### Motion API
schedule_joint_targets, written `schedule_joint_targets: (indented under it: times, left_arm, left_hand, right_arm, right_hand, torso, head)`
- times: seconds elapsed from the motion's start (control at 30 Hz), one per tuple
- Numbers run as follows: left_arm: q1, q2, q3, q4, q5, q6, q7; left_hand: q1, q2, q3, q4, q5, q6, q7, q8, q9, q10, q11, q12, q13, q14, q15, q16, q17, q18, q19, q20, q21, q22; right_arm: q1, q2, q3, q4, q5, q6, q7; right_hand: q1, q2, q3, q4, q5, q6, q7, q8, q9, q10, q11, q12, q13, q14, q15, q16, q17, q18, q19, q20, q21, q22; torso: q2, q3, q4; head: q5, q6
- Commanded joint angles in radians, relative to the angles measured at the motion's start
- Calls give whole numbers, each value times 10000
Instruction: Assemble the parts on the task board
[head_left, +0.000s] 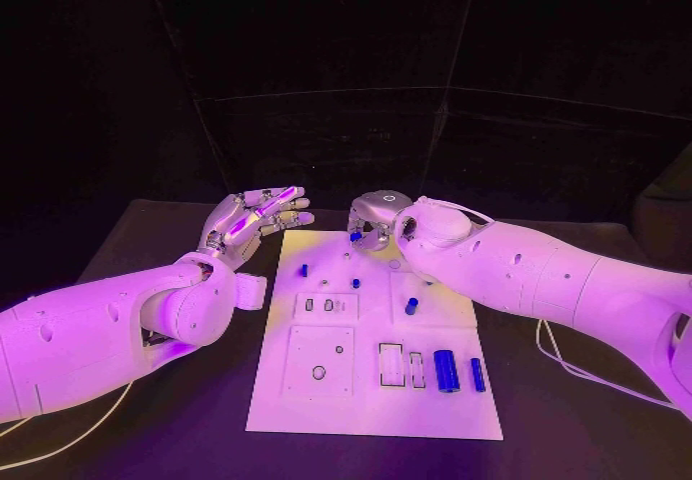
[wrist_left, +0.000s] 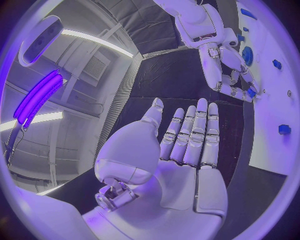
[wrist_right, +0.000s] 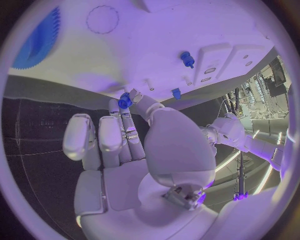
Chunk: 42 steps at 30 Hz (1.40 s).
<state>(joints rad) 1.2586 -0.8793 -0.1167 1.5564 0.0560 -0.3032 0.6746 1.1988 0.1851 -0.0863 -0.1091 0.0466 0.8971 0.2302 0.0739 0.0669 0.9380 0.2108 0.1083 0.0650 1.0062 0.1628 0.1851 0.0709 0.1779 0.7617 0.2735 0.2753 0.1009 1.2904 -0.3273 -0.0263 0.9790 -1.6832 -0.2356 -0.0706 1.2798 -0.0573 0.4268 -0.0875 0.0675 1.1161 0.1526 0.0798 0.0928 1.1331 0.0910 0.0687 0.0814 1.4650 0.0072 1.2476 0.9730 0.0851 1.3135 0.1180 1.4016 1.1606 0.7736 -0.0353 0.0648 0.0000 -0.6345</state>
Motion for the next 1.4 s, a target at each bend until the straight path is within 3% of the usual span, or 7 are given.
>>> schedule_joint_targets:
  times: [0.03, 0.67, 0.93, 1.4]
  left_arm:
    - [23, 10, 9, 11, -9, 124, 141]
    - [32, 23, 9, -11, -9, 137, 119]
    - [35, 25, 9, -25, -9, 135, 114]
    - [40, 35, 9, -46, -9, 142, 105]
  left_hand:
    - [29, -44, -16, -60, 18, 14, 351, -41, -13, -84, -3, -60, -15, 75, 0, -68, -14, 59, 67, 27, -66, -14]
    - [9, -40, -21, -58, 18, 7, 357, -47, -14, -94, 0, -67, -15, 77, 2, -76, -15, 59, 75, 27, -72, -22]
    - [9, -40, -21, -58, 18, 7, 357, -47, -14, -94, 0, -67, -15, 77, 2, -76, -15, 59, 75, 27, -72, -22]
    - [4, -38, -21, -61, 18, 3, 358, -50, -14, -98, 2, -70, -15, 78, 2, -79, -16, 58, 79, 27, -76, -26]
  right_arm:
    - [18, 41, 4, 0, 21, 80, -4]
    - [18, 141, 2, -82, 6, 211, -125]
    - [18, 149, 2, -89, 3, 168, -100]
    - [18, 183, 1, -94, 4, 159, -42]
  right_hand:
    - [111, 43, 71, 11, 35, -5, -49, -40, -9, 173, -16, 83, 34, 57, 0, 54, 36, -15, 67, -5, 14, 34]
    - [111, 30, 98, 53, -94, -100, -92, -107, -6, 671, -125, 157, 104, 83, -90, 91, 84, -32, 123, -87, 52, 117]
    - [-248, -262, -250, 260, -196, -232, -123, -149, -24, 759, -136, 93, 110, 82, -106, 91, 80, -36, 127, -116, 49, 118]
    - [-412, -415, -655, 454, -195, -608, -175, -183, -101, 804, -176, 18, 115, 78, -140, 87, 73, -34, 122, -150, 34, 104]
  torso:
    - [2, 2, 6]
    - [-1, 2, -8]
    - [0, 2, -4]
    - [2, 5, -4]
  head:
    - [-1, 3]
    - [43, -41]
    - [55, -53]
    - [71, -55]
